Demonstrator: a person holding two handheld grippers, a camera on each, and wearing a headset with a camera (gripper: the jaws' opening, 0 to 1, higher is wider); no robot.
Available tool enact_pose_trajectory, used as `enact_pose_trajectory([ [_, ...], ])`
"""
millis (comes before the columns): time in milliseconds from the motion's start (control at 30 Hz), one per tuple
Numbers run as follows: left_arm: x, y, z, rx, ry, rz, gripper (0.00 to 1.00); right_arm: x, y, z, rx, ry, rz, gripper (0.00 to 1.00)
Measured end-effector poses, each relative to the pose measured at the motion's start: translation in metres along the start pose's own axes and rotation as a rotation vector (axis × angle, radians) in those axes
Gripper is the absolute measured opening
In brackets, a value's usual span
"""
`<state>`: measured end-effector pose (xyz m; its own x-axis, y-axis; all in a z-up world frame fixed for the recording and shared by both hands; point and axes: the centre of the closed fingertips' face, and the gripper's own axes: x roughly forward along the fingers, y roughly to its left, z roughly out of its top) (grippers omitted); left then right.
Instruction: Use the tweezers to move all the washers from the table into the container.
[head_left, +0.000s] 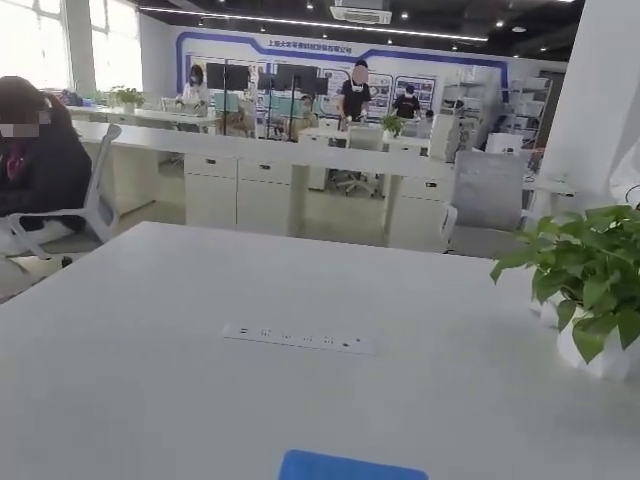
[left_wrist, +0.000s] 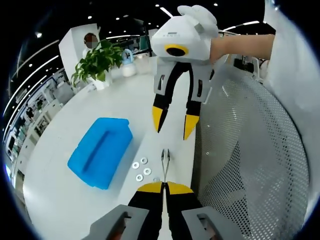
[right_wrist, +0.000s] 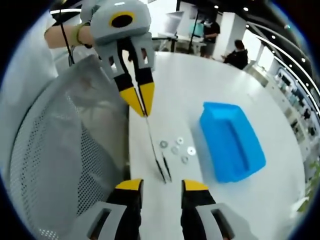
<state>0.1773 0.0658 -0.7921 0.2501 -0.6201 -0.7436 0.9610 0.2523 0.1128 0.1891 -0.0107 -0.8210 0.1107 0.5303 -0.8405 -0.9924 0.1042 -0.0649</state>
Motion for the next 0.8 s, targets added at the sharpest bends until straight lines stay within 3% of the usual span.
enact_pose_trajectory([
  [100,-0.005,-0.005,0.003,0.016,0.005,0.000,0.00,0.005,0.005,0.003,-0.030,0.012,0.013,0.27],
  [400,-0.015,-0.012,0.020,0.014,-0.028,0.008,0.00,0.029,0.027,0.025,-0.074,-0.043,0.077,0.22],
  [633,-0.016,-0.013,0.026,0.042,-0.024,0.005,0.00,0.042,0.019,0.032,-0.094,-0.082,0.061,0.08],
  [800,-0.020,-0.009,0.029,0.083,-0.011,0.028,0.00,0.043,0.013,0.042,-0.081,-0.133,0.049,0.08],
])
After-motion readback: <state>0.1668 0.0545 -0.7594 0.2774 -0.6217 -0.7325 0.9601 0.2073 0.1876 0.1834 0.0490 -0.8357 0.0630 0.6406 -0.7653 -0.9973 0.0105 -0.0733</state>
